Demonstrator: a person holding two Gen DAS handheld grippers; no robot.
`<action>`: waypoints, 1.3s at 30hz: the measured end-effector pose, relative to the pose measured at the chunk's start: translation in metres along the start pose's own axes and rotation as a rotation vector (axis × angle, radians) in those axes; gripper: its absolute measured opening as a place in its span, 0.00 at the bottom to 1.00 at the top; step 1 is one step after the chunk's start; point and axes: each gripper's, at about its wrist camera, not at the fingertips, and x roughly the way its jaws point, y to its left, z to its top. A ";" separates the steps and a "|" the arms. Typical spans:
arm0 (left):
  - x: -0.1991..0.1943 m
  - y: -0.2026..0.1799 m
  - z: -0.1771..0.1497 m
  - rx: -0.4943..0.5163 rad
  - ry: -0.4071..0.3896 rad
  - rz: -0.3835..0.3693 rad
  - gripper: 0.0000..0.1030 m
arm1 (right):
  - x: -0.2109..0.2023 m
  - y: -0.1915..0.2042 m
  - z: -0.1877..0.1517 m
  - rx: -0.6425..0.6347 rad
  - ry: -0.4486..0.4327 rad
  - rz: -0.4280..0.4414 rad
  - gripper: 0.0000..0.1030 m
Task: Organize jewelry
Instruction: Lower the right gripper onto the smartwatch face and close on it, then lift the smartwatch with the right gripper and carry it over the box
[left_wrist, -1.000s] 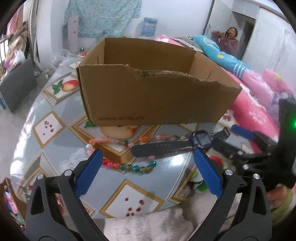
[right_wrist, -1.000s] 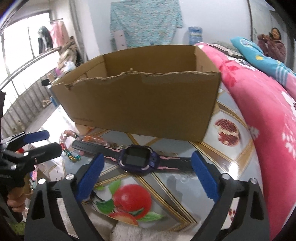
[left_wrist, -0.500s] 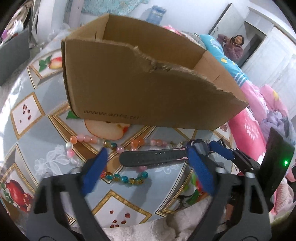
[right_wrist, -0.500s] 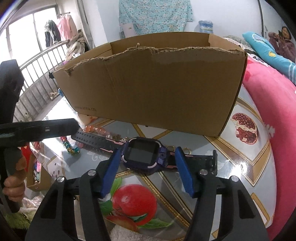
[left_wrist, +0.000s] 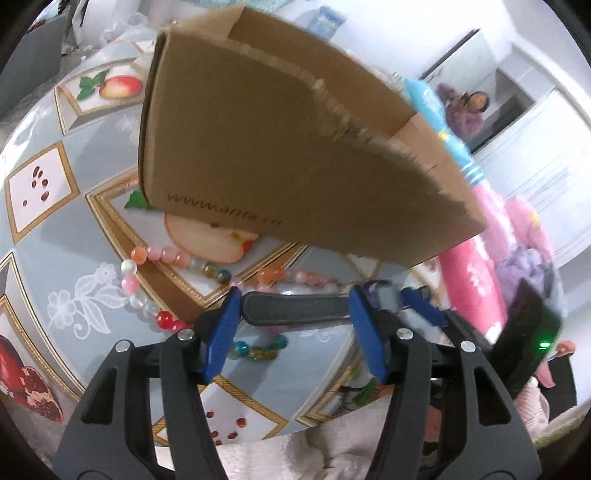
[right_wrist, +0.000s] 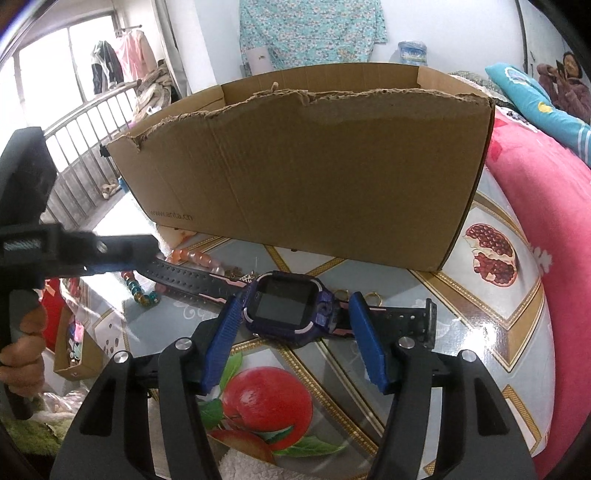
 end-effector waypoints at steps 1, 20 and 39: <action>-0.004 -0.002 0.000 0.005 -0.018 -0.030 0.54 | 0.000 0.000 0.000 0.001 0.000 0.001 0.58; 0.025 -0.056 -0.003 0.243 -0.029 0.191 0.06 | -0.017 -0.017 -0.001 0.048 -0.049 0.103 0.58; 0.021 -0.063 -0.016 0.363 -0.053 0.269 0.06 | -0.020 -0.072 -0.002 0.194 0.009 -0.066 0.31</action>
